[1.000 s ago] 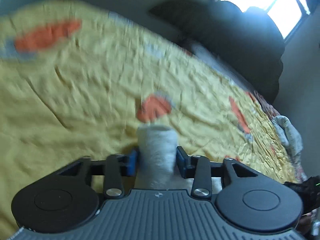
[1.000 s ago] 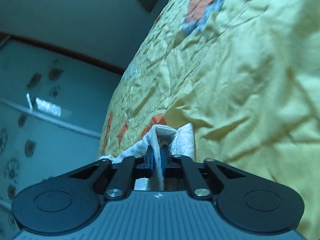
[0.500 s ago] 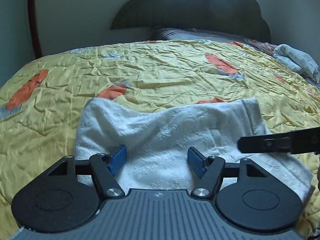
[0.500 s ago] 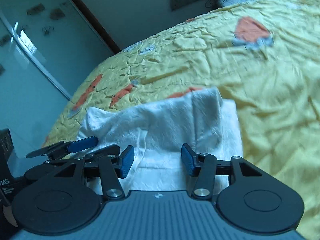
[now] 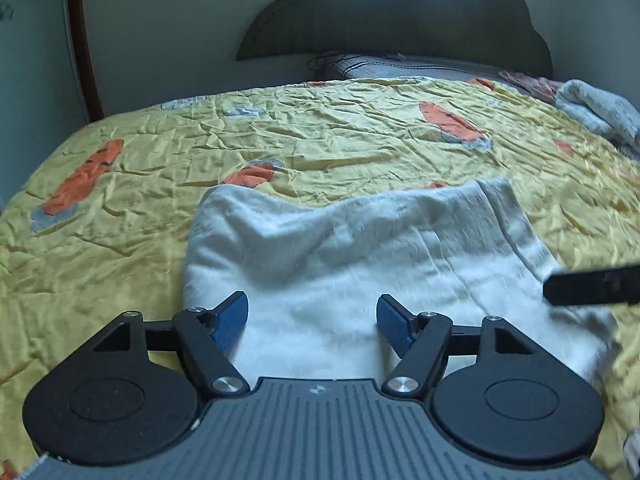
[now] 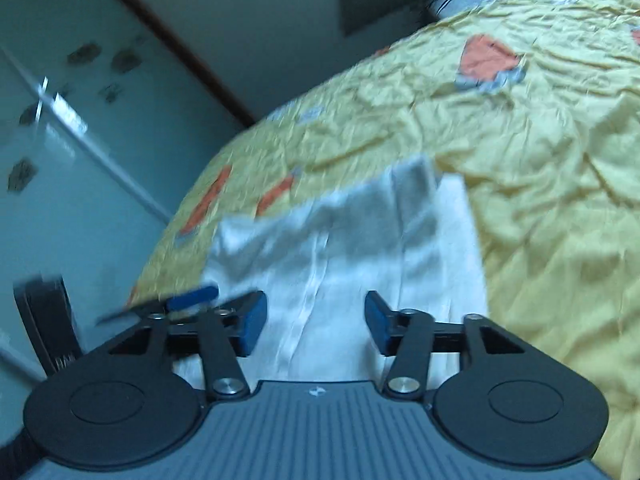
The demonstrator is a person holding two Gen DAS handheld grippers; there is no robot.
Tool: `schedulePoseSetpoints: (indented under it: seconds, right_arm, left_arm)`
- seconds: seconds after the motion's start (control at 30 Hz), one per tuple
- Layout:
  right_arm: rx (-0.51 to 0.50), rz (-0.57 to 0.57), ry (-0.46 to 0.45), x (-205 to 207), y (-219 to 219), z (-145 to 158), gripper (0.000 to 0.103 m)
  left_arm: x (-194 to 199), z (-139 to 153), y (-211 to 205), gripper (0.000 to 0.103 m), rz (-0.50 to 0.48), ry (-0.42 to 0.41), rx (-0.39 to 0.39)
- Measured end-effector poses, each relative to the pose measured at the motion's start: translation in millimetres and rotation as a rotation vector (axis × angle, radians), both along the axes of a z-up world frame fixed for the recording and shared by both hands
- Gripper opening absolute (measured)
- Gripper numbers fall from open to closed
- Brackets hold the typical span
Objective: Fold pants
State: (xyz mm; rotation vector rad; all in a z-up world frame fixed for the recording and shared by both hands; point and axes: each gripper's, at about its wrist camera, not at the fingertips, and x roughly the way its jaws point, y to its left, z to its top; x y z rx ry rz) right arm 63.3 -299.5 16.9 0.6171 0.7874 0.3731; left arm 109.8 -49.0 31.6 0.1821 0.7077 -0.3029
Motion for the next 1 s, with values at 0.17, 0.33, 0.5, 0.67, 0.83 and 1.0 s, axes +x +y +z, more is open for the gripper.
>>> schedulePoseSetpoints:
  seconds: [0.17,0.33,0.5,0.67,0.83,1.0]
  right_arm:
    - [0.023,0.023,-0.021,-3,-4,-23,0.053]
    - [0.073,0.042,0.001,3,-12,-27,0.052]
    - [0.009,-0.028,0.036,-13,-5,0,0.054]
    - [-0.199,-0.001,-0.075,-71,5,36,0.072]
    - [-0.130,0.008,0.010,-85,-17,13,0.074]
    - [0.251,-0.100,0.167,-60,-54,-30,0.074]
  left_arm:
    - [-2,-15,6,0.078,0.018,0.024,-0.020]
    - [0,-20,9,0.079,0.026,0.023,-0.043]
    - [-14,-4,18,0.075,0.055,0.038,-0.072]
    - [-70,25,60,0.081,0.081,-0.009,-0.150]
    - [-89,7,106,0.082,0.173,0.129,-0.308]
    - [-68,-11,119,0.081,0.199,0.295,-0.589]
